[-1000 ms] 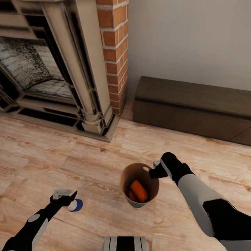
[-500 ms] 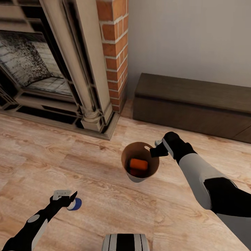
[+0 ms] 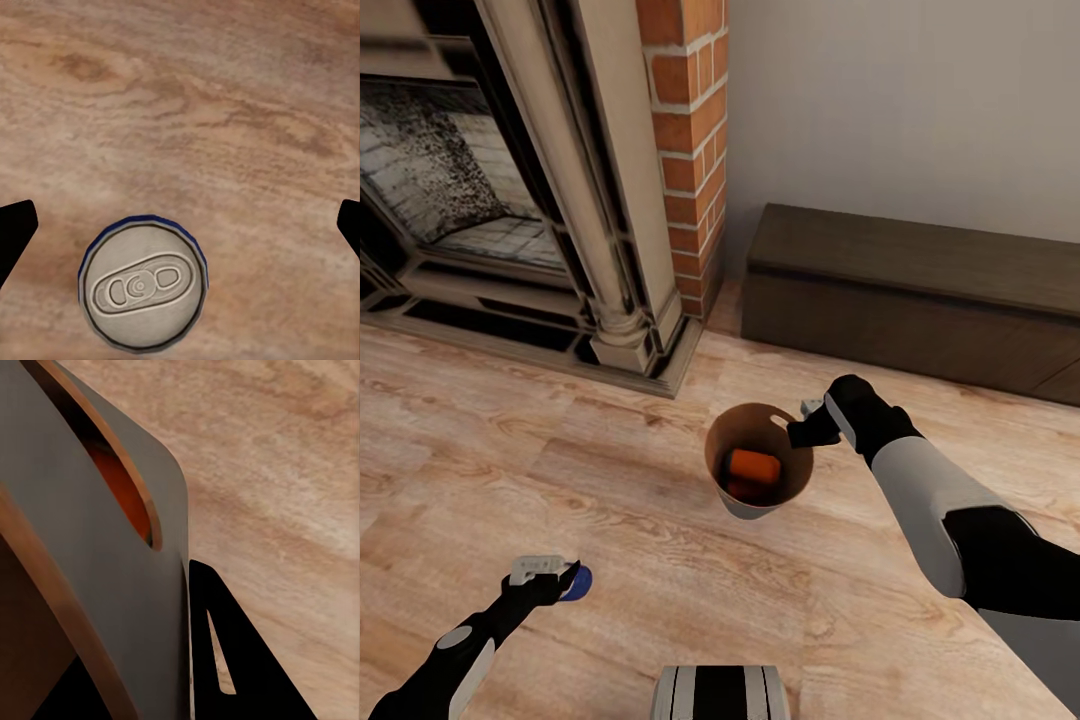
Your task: Put the three can of soda from the living room inside the tash can in the kitchen.
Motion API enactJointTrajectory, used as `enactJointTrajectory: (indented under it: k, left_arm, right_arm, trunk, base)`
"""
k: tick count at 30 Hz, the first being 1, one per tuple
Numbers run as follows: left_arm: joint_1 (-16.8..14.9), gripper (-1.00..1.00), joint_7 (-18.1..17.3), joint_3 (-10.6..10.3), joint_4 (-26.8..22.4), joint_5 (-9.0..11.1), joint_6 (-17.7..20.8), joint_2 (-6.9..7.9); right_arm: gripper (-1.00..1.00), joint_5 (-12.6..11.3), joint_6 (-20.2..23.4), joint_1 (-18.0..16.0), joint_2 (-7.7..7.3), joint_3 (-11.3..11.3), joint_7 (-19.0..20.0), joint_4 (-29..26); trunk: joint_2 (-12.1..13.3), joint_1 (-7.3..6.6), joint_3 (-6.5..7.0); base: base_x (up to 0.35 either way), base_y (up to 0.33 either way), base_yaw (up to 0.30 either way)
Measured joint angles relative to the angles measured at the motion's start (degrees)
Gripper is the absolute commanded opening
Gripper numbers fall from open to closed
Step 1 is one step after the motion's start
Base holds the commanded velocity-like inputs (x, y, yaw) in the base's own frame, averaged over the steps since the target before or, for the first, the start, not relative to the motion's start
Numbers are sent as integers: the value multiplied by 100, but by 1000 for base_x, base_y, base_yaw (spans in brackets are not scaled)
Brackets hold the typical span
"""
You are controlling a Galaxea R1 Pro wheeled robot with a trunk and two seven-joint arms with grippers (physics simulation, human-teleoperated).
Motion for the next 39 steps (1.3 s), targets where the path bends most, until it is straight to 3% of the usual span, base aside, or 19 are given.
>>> enactJointTrajectory:
  k: [7,11,17,21,26,31,35,39]
  left_arm:
    - [2,100,2,2,0,1,5,0]
    - [-2,100,-1,-4,-13,-2,4,0]
    - [-1,100,16,-11,4,-29,1,0]
    - [1,100,39,-16,18,-44,5,0]
    - [0,100,49,-18,24,-55,9,0]
    - [3,100,50,-25,26,-58,9,0]
    - [6,100,46,-27,25,-64,9,-6]
    - [4,100,42,-27,25,-65,10,-8]
  right_arm:
    - [-100,136,-15,7,-5,12,-40,1]
    - [-100,-98,11,8,-3,-10,-38,-1]
    - [-100,98,-10,9,-12,9,-58,1]
    - [-100,-26,4,9,-21,-1,-51,0]
    - [-100,104,-10,10,-9,10,-57,0]
    - [-100,-18,4,9,6,-1,-51,-5]
    - [-100,82,-7,10,7,7,-59,-6]
    - [-100,38,-1,9,17,8,-61,-8]
  trunk:
    - [0,0,0]
    - [0,0,0]
    - [0,0,0]
    - [-159,88,-71]
    - [-359,198,-161]
    - [-560,307,-251]
    - [-720,395,-323]
    - [-722,395,-323]
  base:
    - [-17,112,0]
    - [-23,83,0]
    - [-4,13,0]
    - [-1,2,0]
    - [0,0,0]
    - [0,0,0]
    - [0,0,0]
    - [0,0,0]
